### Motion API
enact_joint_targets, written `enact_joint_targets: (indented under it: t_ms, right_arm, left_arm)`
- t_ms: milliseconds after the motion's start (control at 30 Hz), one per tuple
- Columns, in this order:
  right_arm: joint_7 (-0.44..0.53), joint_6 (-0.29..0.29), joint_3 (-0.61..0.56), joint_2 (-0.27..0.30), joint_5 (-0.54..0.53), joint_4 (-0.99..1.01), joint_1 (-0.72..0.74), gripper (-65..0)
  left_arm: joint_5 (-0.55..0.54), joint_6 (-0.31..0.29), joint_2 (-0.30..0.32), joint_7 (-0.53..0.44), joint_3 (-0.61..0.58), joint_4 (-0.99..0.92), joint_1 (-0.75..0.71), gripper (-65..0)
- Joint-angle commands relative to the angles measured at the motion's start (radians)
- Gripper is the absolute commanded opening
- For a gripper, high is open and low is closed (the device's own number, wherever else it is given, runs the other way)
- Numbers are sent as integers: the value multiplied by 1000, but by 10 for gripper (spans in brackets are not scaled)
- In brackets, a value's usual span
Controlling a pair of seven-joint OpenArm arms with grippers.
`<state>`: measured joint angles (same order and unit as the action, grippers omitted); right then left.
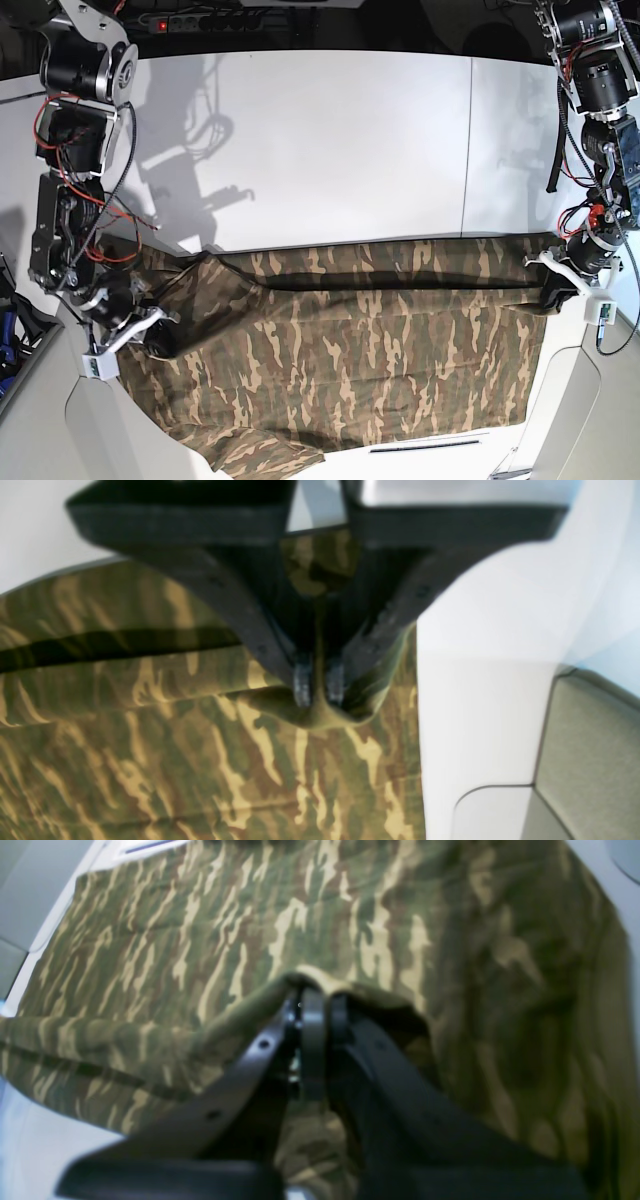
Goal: Fold the T-shirt properly
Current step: 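Lift the hem with both grippers and pull it toward the robot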
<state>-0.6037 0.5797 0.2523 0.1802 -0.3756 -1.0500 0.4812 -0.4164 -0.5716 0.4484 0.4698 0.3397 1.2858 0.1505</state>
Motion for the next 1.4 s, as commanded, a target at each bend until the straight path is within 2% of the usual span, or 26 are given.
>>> enact_joint_targets:
  t_ms: [0, 100, 233, 367, 433, 500, 533, 567, 600, 667, 800, 867, 1033, 1167, 1367]
  right_arm:
    - [39, 7, -15, 8, -20, -5, 49, -650]
    - [86, -3, -59, 7, 18, 21, 89, -650]
    - [106, -31, -90, 8, 82, 60, 124, -650]
    - [166, -37, -91, 8, 126, 112, 134, -640]
    - [192, -37, -91, 8, 150, 142, 134, -461]
    - [201, -37, -91, 8, 156, 167, 134, -315]
    - [200, -37, -91, 8, 156, 172, 134, -274]
    - [194, -37, -91, 8, 155, 172, 133, -262]
    - [175, -37, -91, 8, 153, 171, 134, -262]
    - [116, -37, -91, 8, 137, 158, 134, -262]
    - [-61, -37, -90, 24, 53, 108, 131, -262]
    - [-112, -37, -82, 45, -5, 66, 116, -262]
    - [-115, -37, 15, 69, -25, -46, 35, -262]
    - [-106, -37, 161, 69, -25, -59, -19, -262]
    - [-53, -43, 362, 76, -37, -56, -100, -262]
  left_arm:
    - [-12, 11, 18, -31, 5, 7, 31, -650]
    - [-13, 11, 15, -33, 5, -17, 39, -646]
    - [-12, 12, 14, -44, 5, -79, 63, -529]
    - [-13, 11, 14, -53, 5, -151, 99, -514]
    - [-14, 11, 14, -55, 5, -179, 112, -502]
    - [-14, 11, 14, -54, 5, -195, 118, -416]
    - [-14, 11, 14, -54, 5, -195, 118, -351]
    - [-14, 11, 14, -54, 5, -195, 118, -297]
    - [-13, 11, 14, -53, 5, -195, 118, -270]
    - [-13, 11, 15, -37, 7, -195, 118, -267]
    - [-14, 11, 15, 92, 29, -189, 118, -268]
    - [-29, 11, 15, 152, 50, -187, 116, -268]
    - [-135, 11, 14, 231, 153, -187, 112, -268]
    - [-187, 10, 15, 234, 218, -187, 101, -267]
    - [-205, 7, 8, 214, 223, -188, 53, -267]
